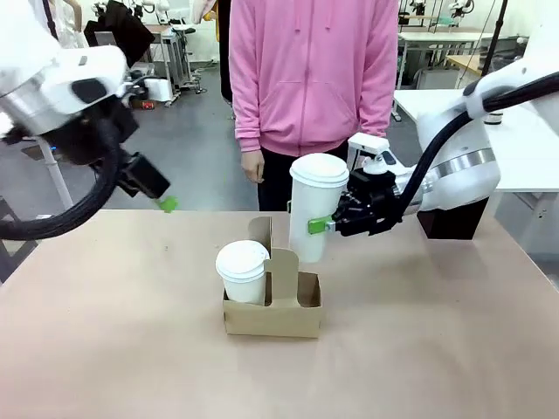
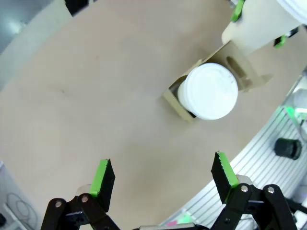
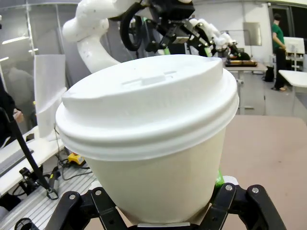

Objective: Pour a drink into a cup and package it in a carrier.
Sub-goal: Insert the held 600 ml Paper Cup into the Cup Carrier.

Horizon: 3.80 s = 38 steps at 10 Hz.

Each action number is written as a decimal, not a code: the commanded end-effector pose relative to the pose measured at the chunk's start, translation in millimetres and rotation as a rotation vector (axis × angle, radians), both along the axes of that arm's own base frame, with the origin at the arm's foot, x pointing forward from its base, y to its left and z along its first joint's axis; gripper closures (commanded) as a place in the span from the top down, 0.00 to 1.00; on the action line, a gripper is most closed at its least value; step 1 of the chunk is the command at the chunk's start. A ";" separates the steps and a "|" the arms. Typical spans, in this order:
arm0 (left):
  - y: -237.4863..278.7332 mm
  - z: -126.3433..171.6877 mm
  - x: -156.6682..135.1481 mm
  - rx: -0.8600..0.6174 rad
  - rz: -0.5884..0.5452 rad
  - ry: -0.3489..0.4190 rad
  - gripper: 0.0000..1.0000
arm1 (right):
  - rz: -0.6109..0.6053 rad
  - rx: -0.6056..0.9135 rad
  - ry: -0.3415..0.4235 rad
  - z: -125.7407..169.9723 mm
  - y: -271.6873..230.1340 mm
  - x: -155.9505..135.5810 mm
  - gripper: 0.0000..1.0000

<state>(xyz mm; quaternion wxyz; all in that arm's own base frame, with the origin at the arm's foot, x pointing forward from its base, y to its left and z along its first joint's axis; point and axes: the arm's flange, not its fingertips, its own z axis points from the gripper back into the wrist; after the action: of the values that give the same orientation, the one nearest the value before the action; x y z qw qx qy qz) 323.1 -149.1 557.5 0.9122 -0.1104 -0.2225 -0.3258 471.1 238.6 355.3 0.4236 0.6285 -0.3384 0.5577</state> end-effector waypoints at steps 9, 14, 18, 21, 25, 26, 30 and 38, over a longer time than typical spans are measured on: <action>61.5 -37.4 11.4 -0.017 -0.210 -0.044 1.00 | 0.022 -0.019 0.052 -60.8 21.6 -6.5 0.81; 61.5 -37.4 11.4 -0.017 -0.210 -0.044 1.00 | 0.056 -0.047 0.063 -78.1 16.7 -16.5 0.81; 61.5 -37.4 11.4 -0.017 -0.210 -0.044 1.00 | 0.095 -0.052 0.059 -100.7 19.4 -18.4 0.81; 61.5 -37.4 11.4 -0.017 -0.210 -0.044 1.00 | 0.121 -0.045 0.031 -113.8 18.6 -20.0 0.81; 61.5 -37.4 11.4 -0.017 -0.210 -0.044 1.00 | 0.109 -0.046 -0.035 -117.9 17.1 -20.1 0.98; 61.5 -37.4 11.4 -0.017 -0.210 -0.044 1.00 | 0.104 -0.060 -0.055 -116.8 15.3 -19.3 1.00; 61.5 -37.4 11.4 -0.017 -0.210 -0.044 1.00 | 0.062 -0.074 -0.075 -107.8 -1.2 -16.9 1.00; 61.5 -37.4 11.4 -0.017 -0.210 -0.044 1.00 | -0.376 -0.332 0.028 -40.3 -169.9 -16.1 1.00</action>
<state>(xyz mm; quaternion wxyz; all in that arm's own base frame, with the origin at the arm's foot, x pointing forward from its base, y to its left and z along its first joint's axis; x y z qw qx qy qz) 335.1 -88.1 520.5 0.8678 -0.1322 -0.2298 -0.4202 469.7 81.2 299.8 0.5661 0.4957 -0.3719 0.5436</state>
